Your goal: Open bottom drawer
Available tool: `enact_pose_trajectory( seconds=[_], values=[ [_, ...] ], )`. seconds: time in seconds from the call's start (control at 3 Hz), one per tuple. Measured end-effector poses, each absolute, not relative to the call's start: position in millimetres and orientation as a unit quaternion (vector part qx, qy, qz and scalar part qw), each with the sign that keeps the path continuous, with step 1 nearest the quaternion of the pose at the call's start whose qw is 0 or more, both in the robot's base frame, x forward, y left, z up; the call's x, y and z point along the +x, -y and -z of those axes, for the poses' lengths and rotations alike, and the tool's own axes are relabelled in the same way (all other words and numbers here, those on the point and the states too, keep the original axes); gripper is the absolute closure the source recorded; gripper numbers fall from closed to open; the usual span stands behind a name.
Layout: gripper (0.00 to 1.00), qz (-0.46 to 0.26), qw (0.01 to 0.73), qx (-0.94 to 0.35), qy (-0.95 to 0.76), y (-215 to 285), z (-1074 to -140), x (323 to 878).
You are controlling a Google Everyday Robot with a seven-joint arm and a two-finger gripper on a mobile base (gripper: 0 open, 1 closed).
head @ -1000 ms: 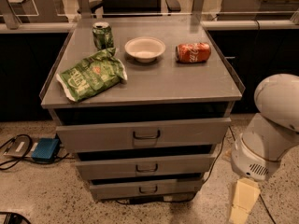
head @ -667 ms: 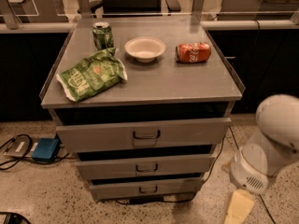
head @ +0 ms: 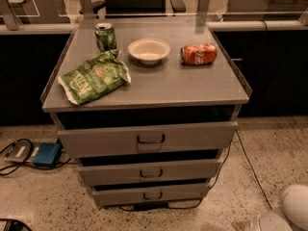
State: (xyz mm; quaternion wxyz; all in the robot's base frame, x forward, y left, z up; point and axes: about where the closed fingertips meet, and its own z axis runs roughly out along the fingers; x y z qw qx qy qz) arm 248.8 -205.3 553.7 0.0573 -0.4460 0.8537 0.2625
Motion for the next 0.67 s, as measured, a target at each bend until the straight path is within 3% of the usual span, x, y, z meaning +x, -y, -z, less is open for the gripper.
enact_pose_trajectory(
  seconds=[0.33,0.67],
  values=[
    [0.00,-0.234,0.122,-0.420,-0.869,219.0,-520.8,262.6],
    [0.00,-0.175,0.192,-0.410,-0.874,230.4,-520.5,322.5]
  ],
)
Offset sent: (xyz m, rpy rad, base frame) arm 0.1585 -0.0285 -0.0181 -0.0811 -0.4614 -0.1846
